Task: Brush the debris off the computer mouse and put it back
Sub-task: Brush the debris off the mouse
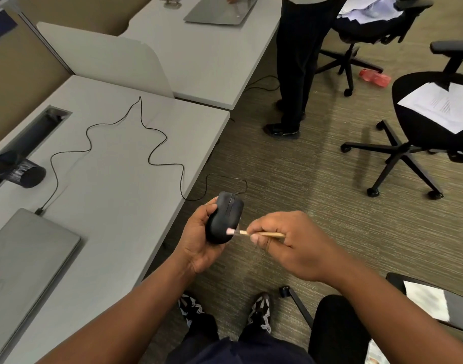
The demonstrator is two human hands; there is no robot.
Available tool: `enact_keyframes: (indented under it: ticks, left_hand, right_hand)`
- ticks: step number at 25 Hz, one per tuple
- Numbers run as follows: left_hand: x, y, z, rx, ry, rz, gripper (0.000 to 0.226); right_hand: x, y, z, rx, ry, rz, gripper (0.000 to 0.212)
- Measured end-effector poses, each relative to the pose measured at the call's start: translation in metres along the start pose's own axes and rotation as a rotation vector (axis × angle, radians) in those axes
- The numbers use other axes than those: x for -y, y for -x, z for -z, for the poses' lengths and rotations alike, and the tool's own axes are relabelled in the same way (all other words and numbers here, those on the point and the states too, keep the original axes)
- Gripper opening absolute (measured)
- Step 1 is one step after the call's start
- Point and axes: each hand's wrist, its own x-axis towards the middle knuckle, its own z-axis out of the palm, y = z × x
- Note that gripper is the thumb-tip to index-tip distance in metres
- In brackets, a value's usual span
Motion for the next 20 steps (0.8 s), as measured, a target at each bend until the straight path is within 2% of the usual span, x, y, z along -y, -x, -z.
enact_keyframes:
  ticks: [2,4,7,11,13,16,18,20]
  left_hand:
    - [0.001,0.001,-0.001,0.003,-0.004,0.019,0.031]
    - [0.004,0.001,-0.003,0.003,-0.025,0.036,0.028]
    - [0.004,0.002,-0.009,0.004,-0.062,0.037,0.028]
    - [0.001,0.003,-0.007,0.012,-0.065,0.053,0.041]
    - [0.001,0.004,-0.003,0.001,-0.021,0.084,0.048]
    - [0.001,0.005,0.001,0.049,0.009,0.139,0.043]
    - [0.000,0.006,0.002,0.074,-0.102,0.114,0.037]
    - [0.001,0.007,-0.001,0.094,-0.198,0.096,0.036]
  right_hand:
    - [-0.001,-0.003,0.003,-0.136,0.007,0.009,0.020]
    - [-0.003,-0.009,0.002,-0.190,0.048,0.004,0.023]
    - [-0.002,-0.011,-0.003,-0.083,0.081,0.035,0.025]
    - [0.000,-0.005,-0.001,0.060,-0.097,0.018,0.015]
    - [-0.002,-0.005,0.003,-0.044,-0.119,0.019,0.013]
    - [-0.008,-0.007,0.008,-0.253,-0.094,-0.010,0.016]
    - [-0.011,-0.010,0.008,-0.276,-0.075,-0.041,0.018]
    - [-0.015,-0.012,0.008,-0.219,-0.086,-0.095,0.019]
